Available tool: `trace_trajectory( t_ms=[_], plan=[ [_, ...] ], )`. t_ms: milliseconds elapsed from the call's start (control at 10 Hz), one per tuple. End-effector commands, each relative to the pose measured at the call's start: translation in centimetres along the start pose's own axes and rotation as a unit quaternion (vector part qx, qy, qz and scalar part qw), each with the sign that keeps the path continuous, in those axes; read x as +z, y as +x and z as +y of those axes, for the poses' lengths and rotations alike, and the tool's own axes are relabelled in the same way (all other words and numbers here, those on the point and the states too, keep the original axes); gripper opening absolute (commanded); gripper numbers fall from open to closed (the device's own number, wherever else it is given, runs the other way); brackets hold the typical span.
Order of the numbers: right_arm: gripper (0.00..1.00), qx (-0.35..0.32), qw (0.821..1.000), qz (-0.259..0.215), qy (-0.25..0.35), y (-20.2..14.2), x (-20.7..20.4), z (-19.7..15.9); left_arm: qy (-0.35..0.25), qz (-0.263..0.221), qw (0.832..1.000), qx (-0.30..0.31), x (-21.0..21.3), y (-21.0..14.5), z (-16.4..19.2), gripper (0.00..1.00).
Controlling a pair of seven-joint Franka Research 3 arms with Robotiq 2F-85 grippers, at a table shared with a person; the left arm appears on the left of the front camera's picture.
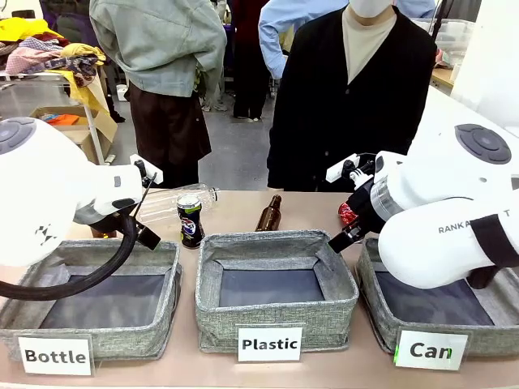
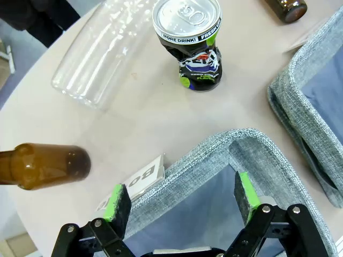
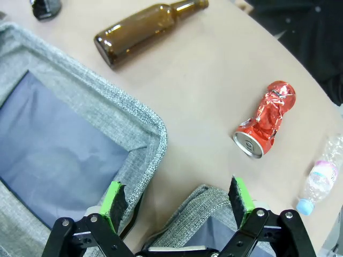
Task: Sort the can waste into the basket.
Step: Pick up the can waste from the table and place it in the right Fabric basket.
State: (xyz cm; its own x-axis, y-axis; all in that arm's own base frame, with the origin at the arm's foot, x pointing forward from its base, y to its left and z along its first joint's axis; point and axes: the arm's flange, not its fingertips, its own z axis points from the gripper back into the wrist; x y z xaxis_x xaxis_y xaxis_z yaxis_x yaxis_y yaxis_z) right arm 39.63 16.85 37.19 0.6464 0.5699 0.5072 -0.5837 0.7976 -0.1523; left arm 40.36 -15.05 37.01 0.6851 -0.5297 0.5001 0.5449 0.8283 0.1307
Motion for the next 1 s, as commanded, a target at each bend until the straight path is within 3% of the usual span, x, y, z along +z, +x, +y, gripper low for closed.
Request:
trace_trajectory(
  t_ms=[0, 900],
  plan=[
    [1.00, 0.000, 1.000, 0.000, 0.000, 0.00, 0.00, -0.01, 0.000, 0.000, 1.000, 0.000, 0.00, 0.00, 0.00, 1.00],
    [1.00, 0.000, 1.000, 0.000, 0.000, 0.00, 0.00, 0.00, 0.000, 0.000, 1.000, 0.000, 0.00, 0.00, 0.00, 1.00]
  ],
)
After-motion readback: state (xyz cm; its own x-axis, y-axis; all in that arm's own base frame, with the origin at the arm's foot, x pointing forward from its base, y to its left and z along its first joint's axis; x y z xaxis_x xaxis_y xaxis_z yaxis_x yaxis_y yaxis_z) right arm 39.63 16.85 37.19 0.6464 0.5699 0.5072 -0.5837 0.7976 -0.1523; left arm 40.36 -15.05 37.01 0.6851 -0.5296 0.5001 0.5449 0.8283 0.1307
